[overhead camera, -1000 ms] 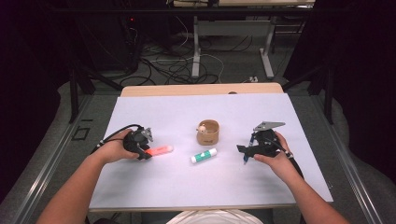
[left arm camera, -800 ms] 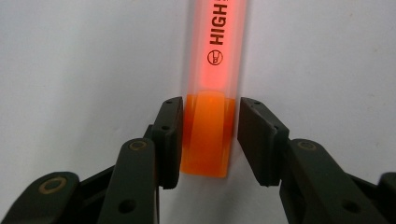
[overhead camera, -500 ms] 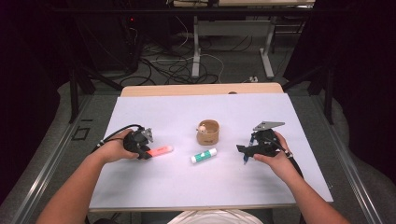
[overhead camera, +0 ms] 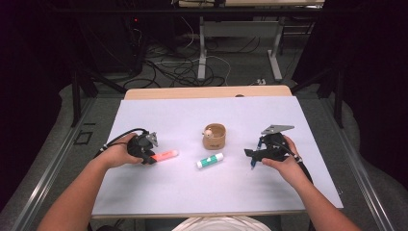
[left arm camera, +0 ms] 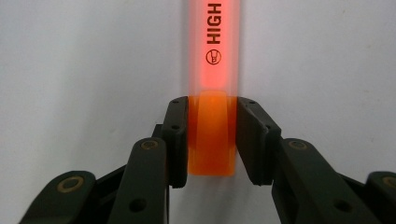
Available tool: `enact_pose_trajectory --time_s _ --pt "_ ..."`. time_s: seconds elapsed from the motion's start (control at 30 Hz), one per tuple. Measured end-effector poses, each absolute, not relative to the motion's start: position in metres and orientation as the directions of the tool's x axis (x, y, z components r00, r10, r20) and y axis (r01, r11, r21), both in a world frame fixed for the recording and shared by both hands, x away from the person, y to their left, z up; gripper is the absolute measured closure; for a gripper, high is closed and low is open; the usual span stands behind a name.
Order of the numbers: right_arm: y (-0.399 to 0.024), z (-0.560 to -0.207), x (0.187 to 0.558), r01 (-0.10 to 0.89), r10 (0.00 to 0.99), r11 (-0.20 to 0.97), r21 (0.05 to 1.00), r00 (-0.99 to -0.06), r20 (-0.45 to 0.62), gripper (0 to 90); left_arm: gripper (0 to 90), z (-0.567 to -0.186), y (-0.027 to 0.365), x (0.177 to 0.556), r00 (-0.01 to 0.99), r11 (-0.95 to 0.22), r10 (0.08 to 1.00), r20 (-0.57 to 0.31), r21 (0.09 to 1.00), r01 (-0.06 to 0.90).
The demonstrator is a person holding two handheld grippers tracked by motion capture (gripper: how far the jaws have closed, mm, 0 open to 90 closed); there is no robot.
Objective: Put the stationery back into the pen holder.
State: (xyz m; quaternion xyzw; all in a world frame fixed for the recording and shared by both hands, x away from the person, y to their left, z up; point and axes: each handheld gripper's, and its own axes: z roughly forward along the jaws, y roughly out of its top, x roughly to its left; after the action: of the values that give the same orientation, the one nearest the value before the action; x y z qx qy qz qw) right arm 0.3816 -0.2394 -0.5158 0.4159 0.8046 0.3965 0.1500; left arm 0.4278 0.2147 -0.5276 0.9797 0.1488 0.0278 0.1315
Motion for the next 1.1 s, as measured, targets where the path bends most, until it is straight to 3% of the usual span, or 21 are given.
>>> enact_pose_trajectory --time_s 0.53,1.1 --pt "-0.239 -0.515 0.381 0.532 0.781 0.347 0.772 -0.620 0.076 15.5 66.5 -0.522 0.217 0.427 0.938 -0.905 0.346 -0.014 0.261 0.337" --pt "-0.230 -0.509 0.374 0.501 0.759 0.373 0.781 -0.649 0.055 15.4 66.5 -0.489 0.203 0.416 0.917 -0.872 0.399 -0.027 0.297 0.388"
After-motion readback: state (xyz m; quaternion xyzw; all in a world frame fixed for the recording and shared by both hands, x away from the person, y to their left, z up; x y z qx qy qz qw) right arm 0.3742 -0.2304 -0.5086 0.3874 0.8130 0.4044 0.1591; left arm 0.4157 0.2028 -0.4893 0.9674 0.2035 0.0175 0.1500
